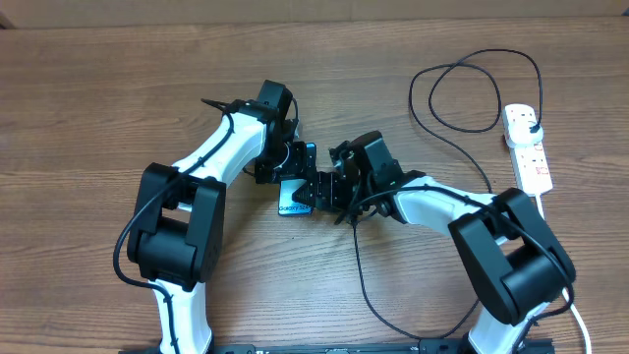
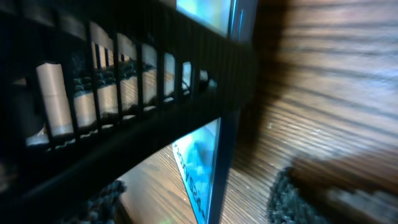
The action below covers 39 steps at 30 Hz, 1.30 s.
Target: Plug charger to phone and switch on socket
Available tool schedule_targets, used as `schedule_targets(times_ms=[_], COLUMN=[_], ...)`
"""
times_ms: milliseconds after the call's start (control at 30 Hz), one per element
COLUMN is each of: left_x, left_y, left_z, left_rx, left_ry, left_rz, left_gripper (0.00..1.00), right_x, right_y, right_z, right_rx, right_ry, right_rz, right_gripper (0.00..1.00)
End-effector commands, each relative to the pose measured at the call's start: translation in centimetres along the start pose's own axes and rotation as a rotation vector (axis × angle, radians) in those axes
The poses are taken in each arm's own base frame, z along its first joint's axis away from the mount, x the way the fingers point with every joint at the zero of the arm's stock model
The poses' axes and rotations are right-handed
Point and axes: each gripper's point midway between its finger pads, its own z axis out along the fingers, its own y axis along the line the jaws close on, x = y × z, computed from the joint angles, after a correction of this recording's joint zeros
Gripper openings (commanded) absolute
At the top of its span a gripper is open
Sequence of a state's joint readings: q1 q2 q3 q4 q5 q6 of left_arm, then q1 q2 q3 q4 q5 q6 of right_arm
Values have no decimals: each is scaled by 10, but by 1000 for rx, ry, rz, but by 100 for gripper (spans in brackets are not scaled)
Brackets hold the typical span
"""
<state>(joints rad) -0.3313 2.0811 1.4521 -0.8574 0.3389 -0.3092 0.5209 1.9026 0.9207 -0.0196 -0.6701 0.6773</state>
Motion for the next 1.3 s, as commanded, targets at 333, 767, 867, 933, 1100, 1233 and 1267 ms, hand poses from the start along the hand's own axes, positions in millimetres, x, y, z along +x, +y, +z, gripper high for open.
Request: schedule_targets(times_ms=[333,767,867,933,1100,1233,1267], left_x=[29,32,33,34,34,34,34], left_y=[-25,-24,-24,-23,-23,-23,-23], left_z=[22,22,22,22,22,22,22], left_rx=[171,167,166,165,164,164,164], left_ry=[145,154,159,163,163,163,163], left_rz=[16,15,13,11,11,11,11], left_gripper=[81,82,83,83,84,86,86], right_x=[-38,-49,-54,-57,-62,-60,-59], right_y=[4,3,9,13,19,19,20], right_z=[9,6,5,4,3,3,3], right_rx=[-20,-8,-30,-43,-64,-66,-70], right_ry=[-152,-207,-227,-238,-259,-247,-243], right_rz=[42,28,7,-6,-33,-32,-33], right_gripper=[47,46,44,41,37,27,27])
